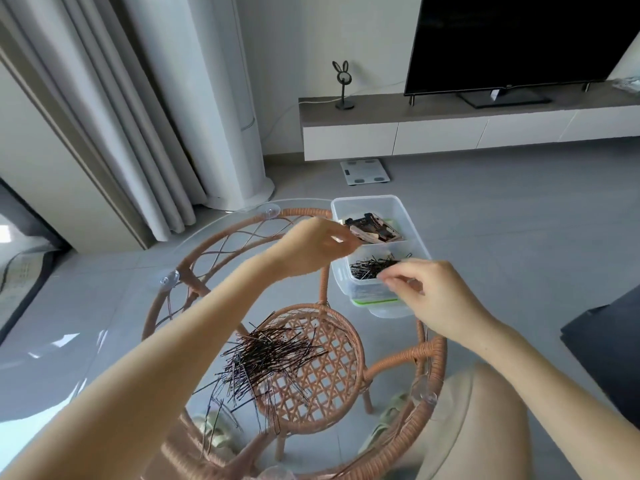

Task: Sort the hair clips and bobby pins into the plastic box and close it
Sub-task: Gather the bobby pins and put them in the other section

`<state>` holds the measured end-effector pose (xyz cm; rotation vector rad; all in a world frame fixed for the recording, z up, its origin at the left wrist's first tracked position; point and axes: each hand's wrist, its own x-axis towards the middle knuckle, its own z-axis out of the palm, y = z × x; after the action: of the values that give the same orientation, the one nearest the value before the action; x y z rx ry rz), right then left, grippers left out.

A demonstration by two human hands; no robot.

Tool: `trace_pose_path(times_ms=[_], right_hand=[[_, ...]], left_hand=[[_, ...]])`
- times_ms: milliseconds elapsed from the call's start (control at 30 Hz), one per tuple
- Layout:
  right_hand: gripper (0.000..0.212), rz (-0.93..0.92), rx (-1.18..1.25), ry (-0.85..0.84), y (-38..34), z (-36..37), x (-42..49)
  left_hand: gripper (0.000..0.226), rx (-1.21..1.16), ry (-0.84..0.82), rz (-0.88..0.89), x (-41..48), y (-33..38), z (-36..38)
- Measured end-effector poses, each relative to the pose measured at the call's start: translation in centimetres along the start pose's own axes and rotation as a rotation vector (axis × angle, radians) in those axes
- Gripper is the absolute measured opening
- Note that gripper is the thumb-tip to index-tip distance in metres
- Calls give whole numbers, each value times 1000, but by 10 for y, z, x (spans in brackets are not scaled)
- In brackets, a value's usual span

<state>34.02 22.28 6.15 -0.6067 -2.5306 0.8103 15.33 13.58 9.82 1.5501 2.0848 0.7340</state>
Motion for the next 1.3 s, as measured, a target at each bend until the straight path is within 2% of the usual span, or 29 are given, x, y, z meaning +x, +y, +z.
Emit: trace_pose_path(times_ms=[167,233,333,433,600,733,800,867,933,1000,1067,1167,1300], right_hand=[[36,18,38,-144,-11,72,-45],[45,71,23,-175,-9,101,-50],[57,112,-60,-123,-14,136,-44],[74,147,-51,-57,-32,161,-35],[49,174,147,-10,-71,190,-39],[37,230,343,-13,-81,184,-42],[38,233,379,-12,-79,168,-44],[48,192,321,-58,-72,150,-49],[77,110,149,-209,-63,133,-54],[104,25,-111,-390,-54,126,-57],[117,-51,-315,-493,-49,126,-57],[122,-102,-405,-493,-50,134,-47],[120,-159,-373,-461,-54,145,-29]], left_hand=[[33,108,304,-197,-94,-75,12],[40,173,357,-307,-130,-106,30],[61,204,390,-517,-163,-132,60],[71,179,447,-536,-165,-127,87],[58,28,575,-518,-133,-110,104],[43,-259,678,-499,-120,-103,94],[38,-437,663,-483,-123,-98,80],[39,-419,584,-451,-131,-99,65],[54,-181,390,-413,-146,-105,51],[89,104,120,-400,-161,-109,41],[111,319,-62,-400,-172,-111,39],[121,493,-113,-346,-175,-107,47],[126,452,-51,-309,-165,-100,61]])
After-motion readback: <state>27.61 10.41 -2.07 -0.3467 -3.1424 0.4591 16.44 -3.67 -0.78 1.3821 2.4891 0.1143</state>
